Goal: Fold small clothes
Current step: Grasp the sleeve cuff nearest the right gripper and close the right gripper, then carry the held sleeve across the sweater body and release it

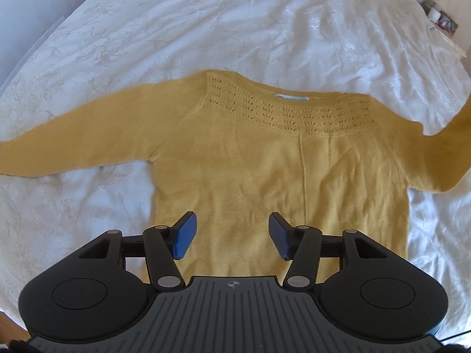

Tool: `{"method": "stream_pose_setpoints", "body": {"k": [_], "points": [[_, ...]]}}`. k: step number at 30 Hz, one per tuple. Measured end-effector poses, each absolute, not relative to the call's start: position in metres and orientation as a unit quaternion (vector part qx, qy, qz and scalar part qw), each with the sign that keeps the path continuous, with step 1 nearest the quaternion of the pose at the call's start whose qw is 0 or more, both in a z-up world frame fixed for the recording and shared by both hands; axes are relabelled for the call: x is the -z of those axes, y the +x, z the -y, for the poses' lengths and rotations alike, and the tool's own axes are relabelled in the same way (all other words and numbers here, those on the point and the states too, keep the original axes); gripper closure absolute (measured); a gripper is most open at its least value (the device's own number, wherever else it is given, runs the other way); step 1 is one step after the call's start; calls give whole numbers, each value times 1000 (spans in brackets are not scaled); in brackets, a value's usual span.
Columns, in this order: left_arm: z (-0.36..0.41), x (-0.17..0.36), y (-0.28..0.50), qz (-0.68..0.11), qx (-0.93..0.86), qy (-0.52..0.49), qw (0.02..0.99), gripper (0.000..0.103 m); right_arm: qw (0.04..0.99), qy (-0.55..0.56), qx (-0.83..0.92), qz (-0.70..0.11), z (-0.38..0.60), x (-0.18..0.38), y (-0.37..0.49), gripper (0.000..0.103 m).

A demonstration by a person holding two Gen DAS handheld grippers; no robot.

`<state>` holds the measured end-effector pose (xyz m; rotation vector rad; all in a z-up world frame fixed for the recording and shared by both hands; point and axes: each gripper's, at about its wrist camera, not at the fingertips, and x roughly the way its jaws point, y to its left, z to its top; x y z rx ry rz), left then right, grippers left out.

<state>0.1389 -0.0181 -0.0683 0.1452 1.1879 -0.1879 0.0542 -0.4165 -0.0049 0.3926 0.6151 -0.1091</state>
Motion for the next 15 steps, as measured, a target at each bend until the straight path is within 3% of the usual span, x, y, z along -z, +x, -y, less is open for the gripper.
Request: {"method": "stream_pose_setpoints", "body": {"k": [7,15], "points": [[-55,80,151,-566,76,81,817,50,939,169,-35,-298,288,6,100,88],[-120,89,168,-573,54,83,813,50,921,147,-117,-342,161,65,143,87]]}}
